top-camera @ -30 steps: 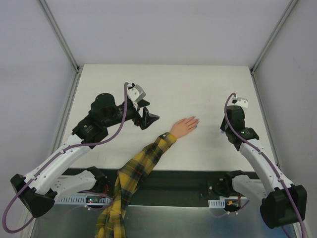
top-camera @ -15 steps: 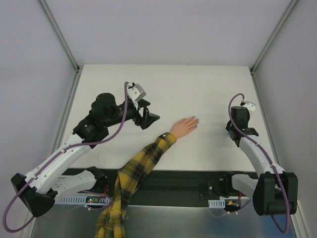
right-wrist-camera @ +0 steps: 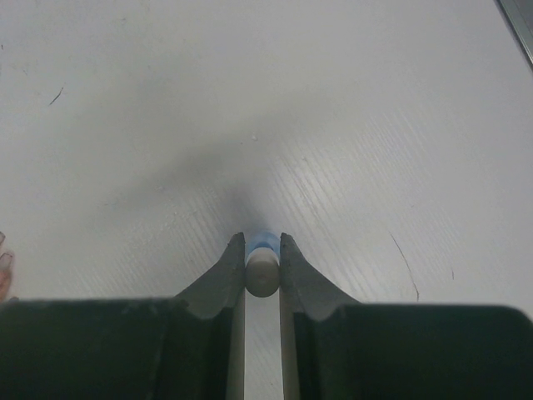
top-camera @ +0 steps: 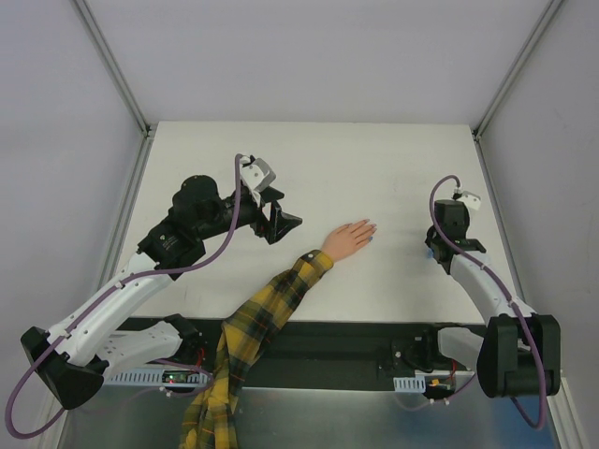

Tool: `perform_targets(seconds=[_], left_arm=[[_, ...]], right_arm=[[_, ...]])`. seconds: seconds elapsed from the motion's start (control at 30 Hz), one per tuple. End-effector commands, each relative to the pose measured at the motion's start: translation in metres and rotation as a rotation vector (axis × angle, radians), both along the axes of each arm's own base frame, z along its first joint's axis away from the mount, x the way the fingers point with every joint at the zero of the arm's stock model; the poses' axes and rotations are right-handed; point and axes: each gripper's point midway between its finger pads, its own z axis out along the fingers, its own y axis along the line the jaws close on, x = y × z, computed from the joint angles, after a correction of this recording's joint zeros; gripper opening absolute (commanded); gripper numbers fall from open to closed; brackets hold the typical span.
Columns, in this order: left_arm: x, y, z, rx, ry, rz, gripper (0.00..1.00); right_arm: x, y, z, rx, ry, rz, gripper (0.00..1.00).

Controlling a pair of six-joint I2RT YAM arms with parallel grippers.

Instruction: Paint the nails

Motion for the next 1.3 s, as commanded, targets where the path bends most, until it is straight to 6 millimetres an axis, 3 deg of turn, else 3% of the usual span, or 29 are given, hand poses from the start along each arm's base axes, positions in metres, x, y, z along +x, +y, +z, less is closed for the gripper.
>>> perform_targets(seconds=[0.0, 0.2, 0.4, 0.5, 0.53, 0.63, 0.67, 0.73, 0.77, 0.83, 0.87, 0.9, 1.0, 1.17, 1.27], left_arm=[[-0.001, -0.002, 0.013, -0.041, -0.019, -0.003, 0.75], [-0.001, -0.002, 0.013, -0.043, -0.016, -0.005, 0.75], [-0.003, -0.002, 0.015, -0.046, -0.025, -0.01, 0.75], [-0.003, -0.002, 0.014, -0.045, -0.027, -0.011, 0.75], [-0.002, -0.002, 0.013, -0.041, -0.025, -0.009, 0.75], [-0.001, -0.001, 0.013, -0.039, -0.031, -0.002, 0.75], [-0.001, -0.001, 0.013, -0.04, -0.032, 0.001, 0.75], [-0.001, 0.0, 0.015, -0.042, -0.036, 0.004, 0.75], [-0.001, 0.0, 0.015, -0.042, -0.036, 0.005, 0.75], [-0.003, 0.001, 0.019, -0.049, -0.045, 0.0, 0.75], [-0.005, 0.002, 0.022, -0.056, -0.051, -0.004, 0.76], [-0.008, 0.004, 0.025, -0.065, -0.057, -0.005, 0.81], [-0.012, 0.006, 0.035, -0.086, -0.077, -0.007, 0.82], [-0.016, 0.011, 0.064, -0.16, -0.079, 0.019, 0.93], [-0.025, 0.021, 0.089, -0.213, -0.095, 0.041, 0.95]], right_arm=[[0.007, -0.003, 0.005, 0.007, -0.036, -0.028, 0.06], [0.006, -0.003, 0.003, 0.005, -0.022, -0.027, 0.11], [0.008, -0.001, 0.012, 0.009, -0.018, -0.012, 0.38], [0.002, 0.0, 0.022, 0.009, 0.006, -0.008, 0.55], [0.006, 0.001, 0.042, 0.012, -0.036, -0.007, 0.58], [-0.006, 0.005, 0.073, 0.001, -0.04, 0.021, 0.65], [-0.005, 0.008, 0.105, 0.001, -0.102, 0.038, 0.66], [-0.023, 0.011, 0.128, -0.012, -0.064, 0.074, 0.68], [-0.025, 0.017, 0.163, 0.007, -0.132, 0.107, 0.69], [-0.047, 0.027, 0.182, 0.028, -0.118, 0.182, 0.72], [-0.052, 0.036, 0.208, 0.064, -0.172, 0.231, 0.74], [-0.069, 0.037, 0.216, 0.072, -0.177, 0.248, 0.8], [-0.095, 0.042, 0.244, 0.092, -0.229, 0.305, 0.87], [-0.113, 0.046, 0.265, 0.077, -0.292, 0.377, 1.0], [-0.115, 0.06, 0.268, 0.126, -0.303, 0.44, 0.96]])
